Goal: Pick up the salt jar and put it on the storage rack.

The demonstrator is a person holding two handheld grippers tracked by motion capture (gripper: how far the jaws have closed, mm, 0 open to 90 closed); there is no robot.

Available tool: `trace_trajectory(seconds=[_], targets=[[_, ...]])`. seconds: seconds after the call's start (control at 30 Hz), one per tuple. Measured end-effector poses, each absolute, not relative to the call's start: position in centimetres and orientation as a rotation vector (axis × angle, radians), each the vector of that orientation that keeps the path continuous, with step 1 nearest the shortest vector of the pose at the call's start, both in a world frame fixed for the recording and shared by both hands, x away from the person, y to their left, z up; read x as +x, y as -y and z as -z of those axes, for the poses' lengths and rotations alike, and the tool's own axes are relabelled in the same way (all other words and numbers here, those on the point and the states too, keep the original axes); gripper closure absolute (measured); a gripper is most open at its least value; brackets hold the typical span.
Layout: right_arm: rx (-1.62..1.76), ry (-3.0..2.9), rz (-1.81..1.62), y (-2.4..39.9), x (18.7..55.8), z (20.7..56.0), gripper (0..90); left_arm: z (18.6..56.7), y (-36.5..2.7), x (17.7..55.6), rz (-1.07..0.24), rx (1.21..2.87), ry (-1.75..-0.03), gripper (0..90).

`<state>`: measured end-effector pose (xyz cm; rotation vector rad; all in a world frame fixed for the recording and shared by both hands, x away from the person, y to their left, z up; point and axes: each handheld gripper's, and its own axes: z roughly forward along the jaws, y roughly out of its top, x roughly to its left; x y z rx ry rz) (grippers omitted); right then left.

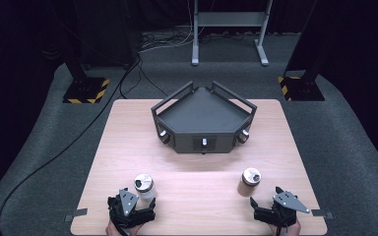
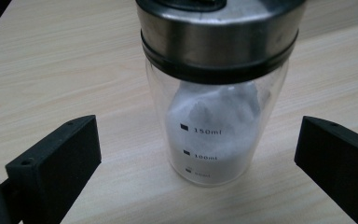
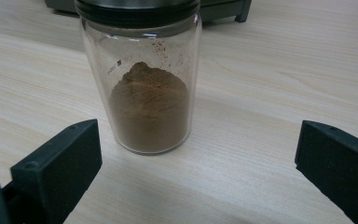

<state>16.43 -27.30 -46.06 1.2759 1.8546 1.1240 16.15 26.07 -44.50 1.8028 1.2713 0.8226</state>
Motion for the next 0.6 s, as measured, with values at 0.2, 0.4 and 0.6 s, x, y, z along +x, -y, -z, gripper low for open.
trace_trajectory(seconds=[0.2,0.4,0.6], targets=[[1.274,-1.853,-1.131,27.4,16.4,46.1,0.0,44.4,-25.7,16.7,-0.834,1.805,-1.27,0.0],[1.269,-1.854,-1.124,27.3,16.4,46.1,0.0,44.6,-25.6,17.4,-0.817,1.817,-1.27,0.0],[1.268,-1.851,-1.128,27.3,16.3,46.1,0.0,44.8,-25.4,18.3,-0.806,1.815,-1.265,0.0]])
